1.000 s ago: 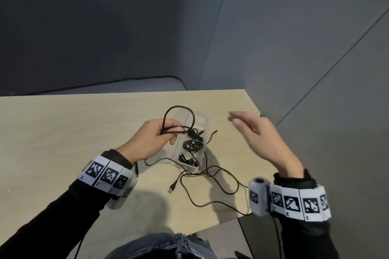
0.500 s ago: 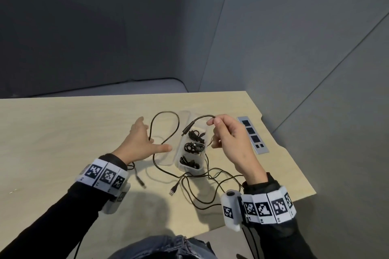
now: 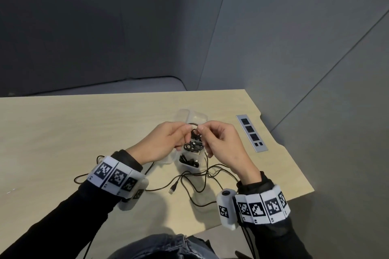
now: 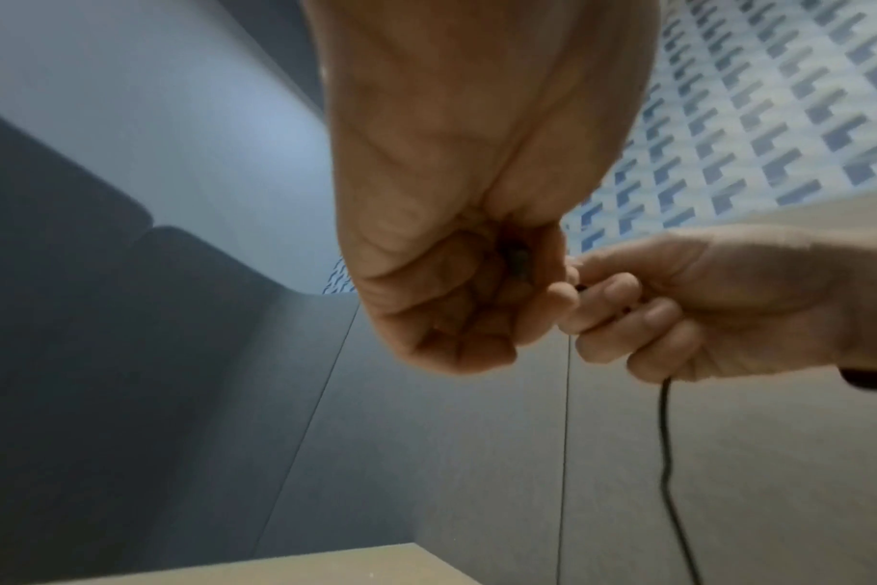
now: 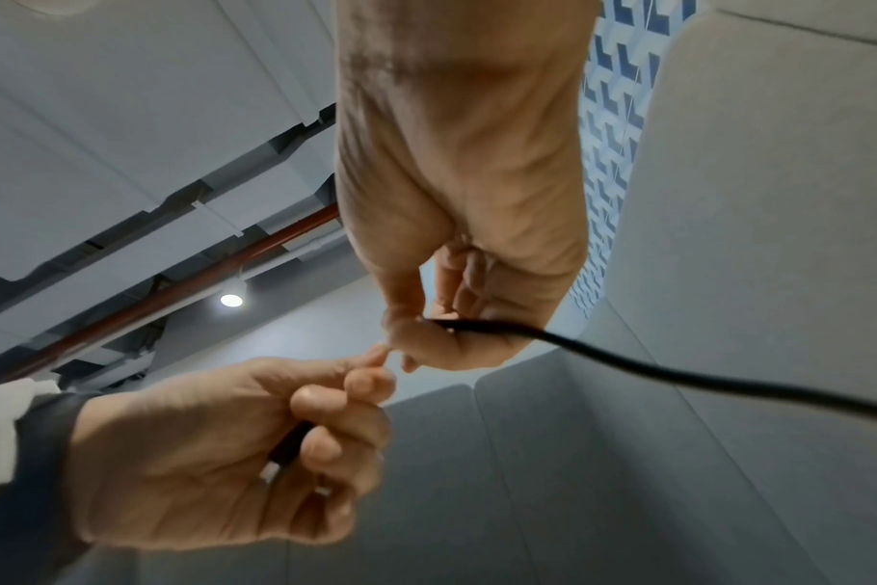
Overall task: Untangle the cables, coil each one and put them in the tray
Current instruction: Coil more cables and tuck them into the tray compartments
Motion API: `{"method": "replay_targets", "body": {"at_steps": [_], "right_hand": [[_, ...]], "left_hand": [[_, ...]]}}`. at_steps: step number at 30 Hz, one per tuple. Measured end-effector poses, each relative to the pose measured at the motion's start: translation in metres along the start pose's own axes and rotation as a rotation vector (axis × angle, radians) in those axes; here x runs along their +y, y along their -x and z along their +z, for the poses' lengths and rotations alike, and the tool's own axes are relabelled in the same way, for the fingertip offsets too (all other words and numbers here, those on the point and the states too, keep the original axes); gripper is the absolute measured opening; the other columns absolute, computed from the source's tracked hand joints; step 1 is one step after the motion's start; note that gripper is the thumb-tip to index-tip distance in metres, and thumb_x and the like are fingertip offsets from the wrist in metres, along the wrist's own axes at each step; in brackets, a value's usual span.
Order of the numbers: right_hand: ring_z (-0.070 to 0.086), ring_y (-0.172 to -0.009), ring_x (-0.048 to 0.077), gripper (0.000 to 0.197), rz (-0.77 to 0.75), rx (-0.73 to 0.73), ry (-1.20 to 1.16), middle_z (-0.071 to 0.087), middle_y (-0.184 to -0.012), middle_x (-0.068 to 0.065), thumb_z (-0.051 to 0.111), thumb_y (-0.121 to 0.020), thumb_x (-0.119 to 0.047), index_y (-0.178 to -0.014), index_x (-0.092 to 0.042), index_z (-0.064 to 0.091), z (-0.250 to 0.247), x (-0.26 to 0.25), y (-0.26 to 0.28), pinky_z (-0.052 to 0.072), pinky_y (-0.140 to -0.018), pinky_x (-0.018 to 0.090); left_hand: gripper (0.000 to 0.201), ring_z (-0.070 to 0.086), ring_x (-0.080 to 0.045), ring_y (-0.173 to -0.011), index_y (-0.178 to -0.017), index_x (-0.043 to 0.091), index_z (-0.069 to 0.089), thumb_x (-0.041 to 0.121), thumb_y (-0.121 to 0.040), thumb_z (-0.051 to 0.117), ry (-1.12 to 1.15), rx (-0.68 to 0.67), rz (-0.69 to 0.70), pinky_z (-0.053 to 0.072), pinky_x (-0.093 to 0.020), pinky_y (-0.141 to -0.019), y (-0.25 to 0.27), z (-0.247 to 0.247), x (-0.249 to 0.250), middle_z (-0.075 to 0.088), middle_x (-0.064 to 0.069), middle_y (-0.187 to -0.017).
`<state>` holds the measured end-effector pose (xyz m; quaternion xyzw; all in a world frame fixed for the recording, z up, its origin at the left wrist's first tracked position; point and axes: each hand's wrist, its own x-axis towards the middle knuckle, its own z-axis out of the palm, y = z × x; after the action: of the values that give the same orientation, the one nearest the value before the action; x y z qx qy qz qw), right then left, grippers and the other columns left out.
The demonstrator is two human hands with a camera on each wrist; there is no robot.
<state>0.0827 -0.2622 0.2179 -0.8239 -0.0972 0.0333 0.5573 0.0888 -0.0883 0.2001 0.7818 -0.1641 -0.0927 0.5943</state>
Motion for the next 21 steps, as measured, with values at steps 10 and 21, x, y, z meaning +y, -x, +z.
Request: {"method": "replay_targets", "body": {"at_steps": [10, 21], "right_hand": [[0.031, -0.045, 0.001, 0.027, -0.068, -0.007, -0.082, 0.043, -0.047, -0.015, 0.053, -0.097, -0.016, -0.076, -0.006, 0.067, 0.013, 0.012, 0.013, 0.027, -0.048, 0.013], [0.023, -0.041, 0.003, 0.032, 0.08, -0.254, 0.013, 0.03, -0.052, -0.001, 0.044, -0.1, -0.017, -0.089, 0.002, 0.069, 0.01, 0.003, 0.024, 0.021, -0.042, 0.015]], "left_hand": [[0.033, 0.061, -0.021, -0.114, -0.081, 0.013, 0.042, 0.029, -0.103, 0.023, 0.742, 0.239, 0.059, 0.051, -0.035, -0.094, -0.004, 0.01, 0.016, 0.063, -0.006, -0.123], [0.033, 0.024, -0.007, -0.052, -0.099, 0.014, 0.046, 0.037, -0.102, 0.022, 1.053, 0.27, -0.068, 0.02, -0.019, -0.048, -0.011, -0.006, 0.021, 0.033, 0.004, -0.069]]}}
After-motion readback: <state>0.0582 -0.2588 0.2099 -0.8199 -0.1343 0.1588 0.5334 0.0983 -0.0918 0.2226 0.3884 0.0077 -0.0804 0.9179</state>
